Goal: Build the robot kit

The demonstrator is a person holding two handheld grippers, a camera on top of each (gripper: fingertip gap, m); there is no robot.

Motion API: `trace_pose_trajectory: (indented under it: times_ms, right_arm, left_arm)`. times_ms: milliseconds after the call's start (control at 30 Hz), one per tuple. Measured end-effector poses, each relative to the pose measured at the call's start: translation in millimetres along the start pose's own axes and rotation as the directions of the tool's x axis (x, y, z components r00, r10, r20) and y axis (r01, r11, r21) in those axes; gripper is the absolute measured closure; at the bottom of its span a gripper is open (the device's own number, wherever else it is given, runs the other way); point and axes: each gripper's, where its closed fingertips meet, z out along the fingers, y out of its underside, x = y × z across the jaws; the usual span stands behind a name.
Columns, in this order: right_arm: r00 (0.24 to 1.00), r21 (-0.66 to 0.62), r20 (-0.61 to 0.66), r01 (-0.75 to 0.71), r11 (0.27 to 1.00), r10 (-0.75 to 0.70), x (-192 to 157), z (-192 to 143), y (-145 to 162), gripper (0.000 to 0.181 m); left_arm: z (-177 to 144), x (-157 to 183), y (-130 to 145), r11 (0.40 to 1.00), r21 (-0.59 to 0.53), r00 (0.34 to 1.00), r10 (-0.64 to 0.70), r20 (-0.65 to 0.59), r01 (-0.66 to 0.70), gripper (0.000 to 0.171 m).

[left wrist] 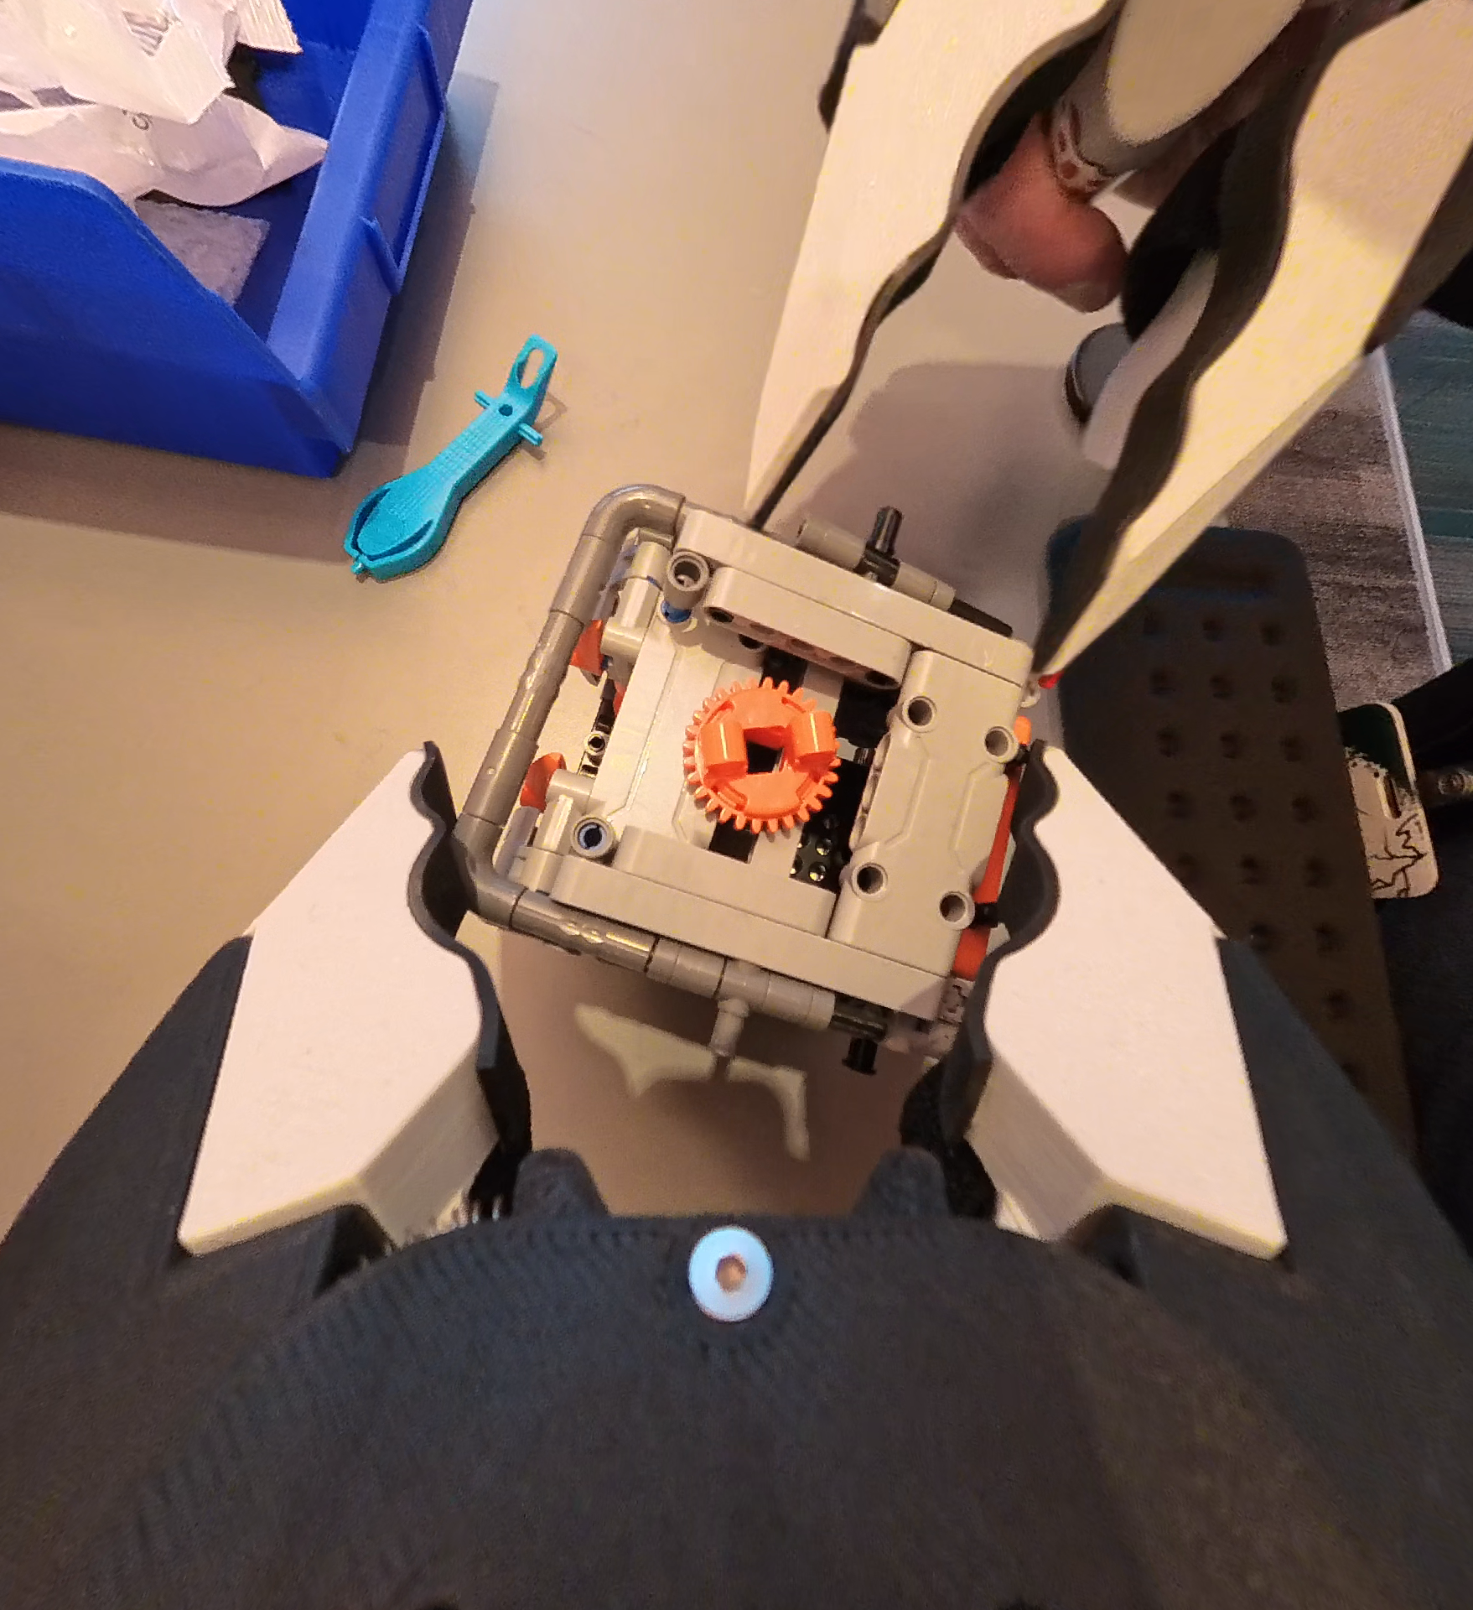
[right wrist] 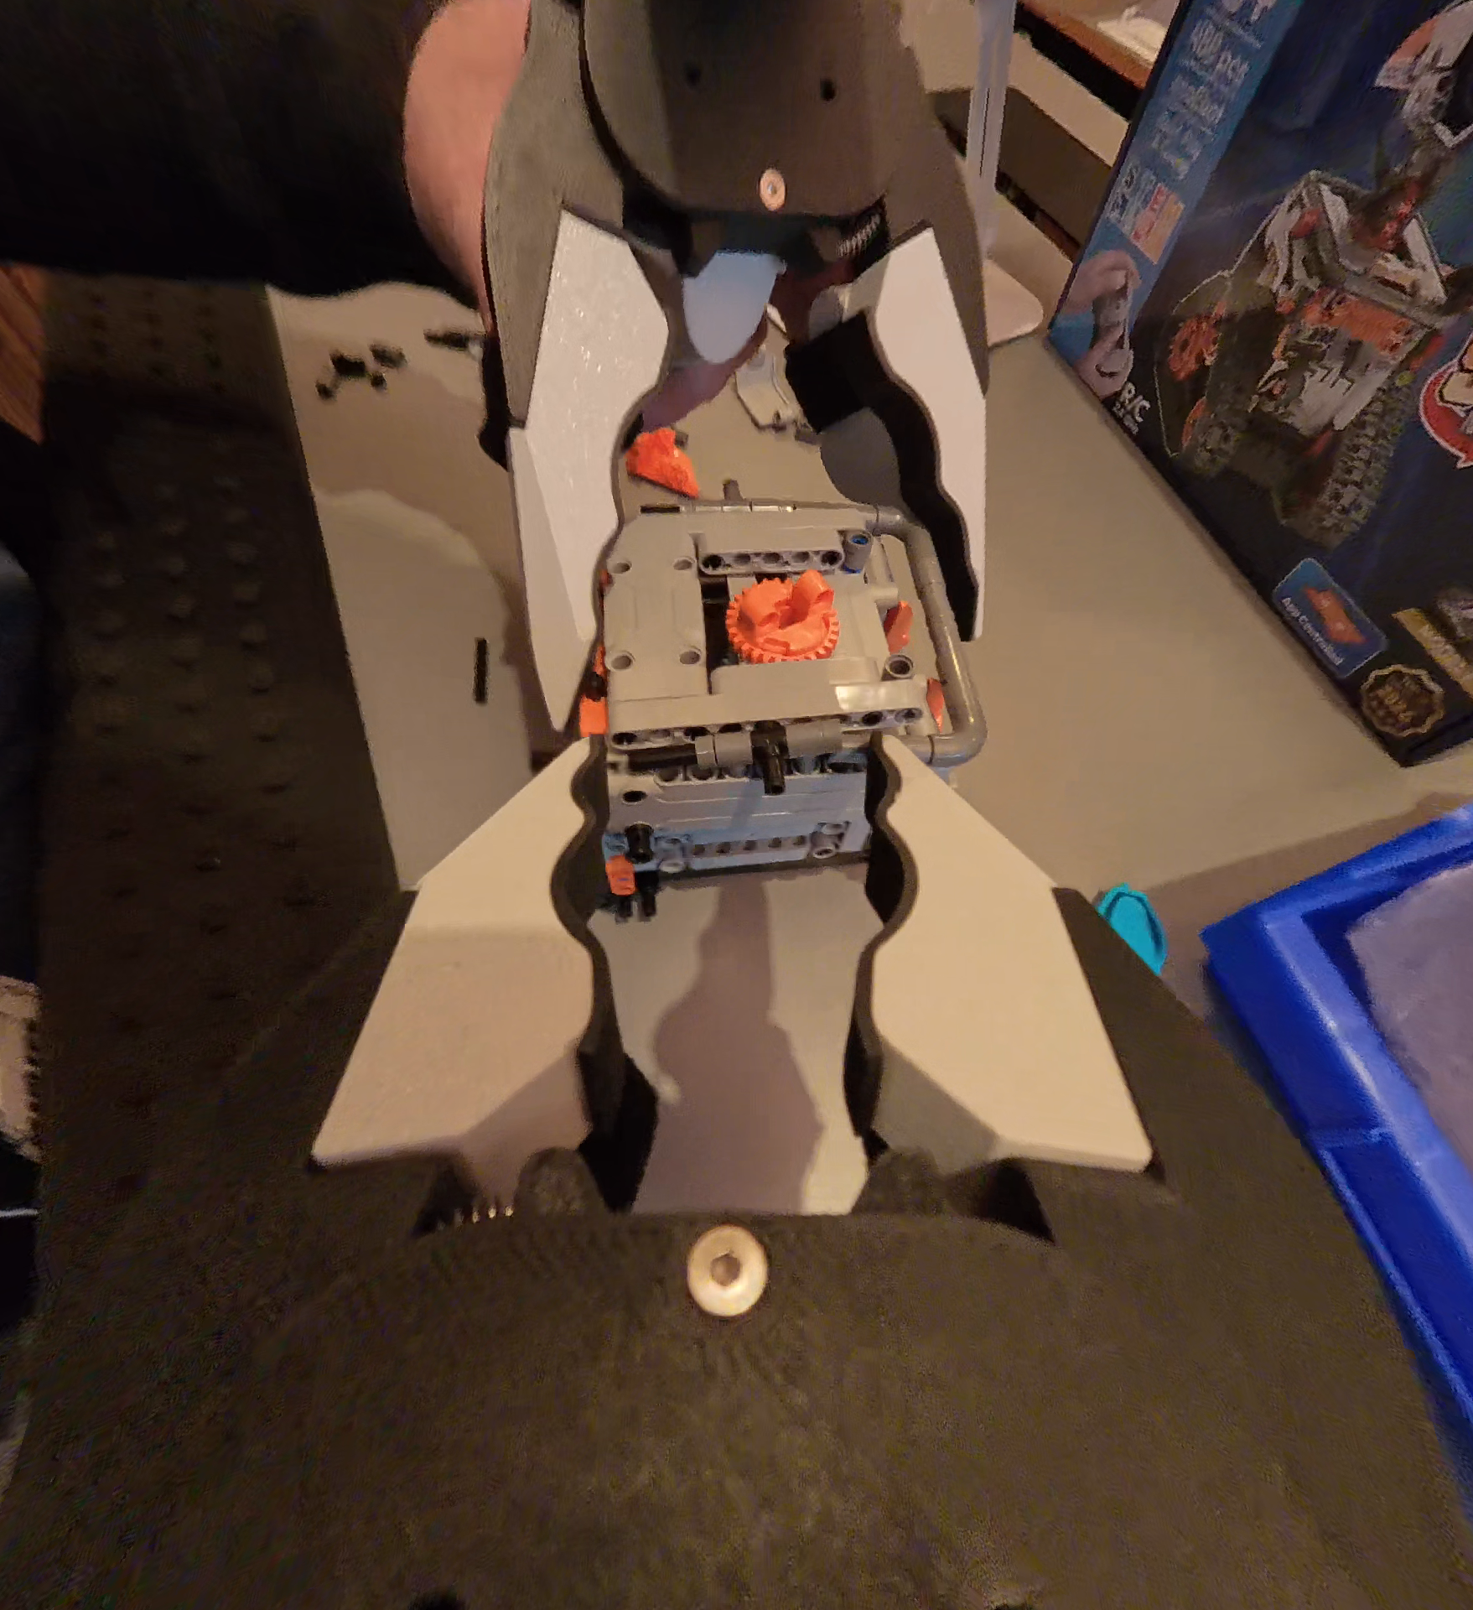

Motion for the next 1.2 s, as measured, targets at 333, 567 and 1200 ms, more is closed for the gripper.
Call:
trace_pose_trajectory:
  times_ms: [333,567,1200]
  right_arm:
    - [0.993,-0.028,0.032,0.114,0.993,-0.114,-1.3,0.2,-0.2,0.136]
    - [0.996,0.050,0.091,-0.012,0.999,0.007,-0.3,-1.1,-3.2,0.137]
    - [0.950,0.206,0.186,-0.285,0.936,0.249,-2.9,-5.4,-10.0,0.137]
  left_arm:
    - [-0.3,0.2,0.8,1.000,-0.005,1.000,0.016,-0.019,-0.016,0.048]
    - [-0.3,0.3,1.2,1.000,-0.007,1.000,0.019,-0.022,-0.019,0.049]
    - [-1.6,-0.2,3.3,0.998,-0.047,0.999,0.044,-0.025,-0.045,0.049]
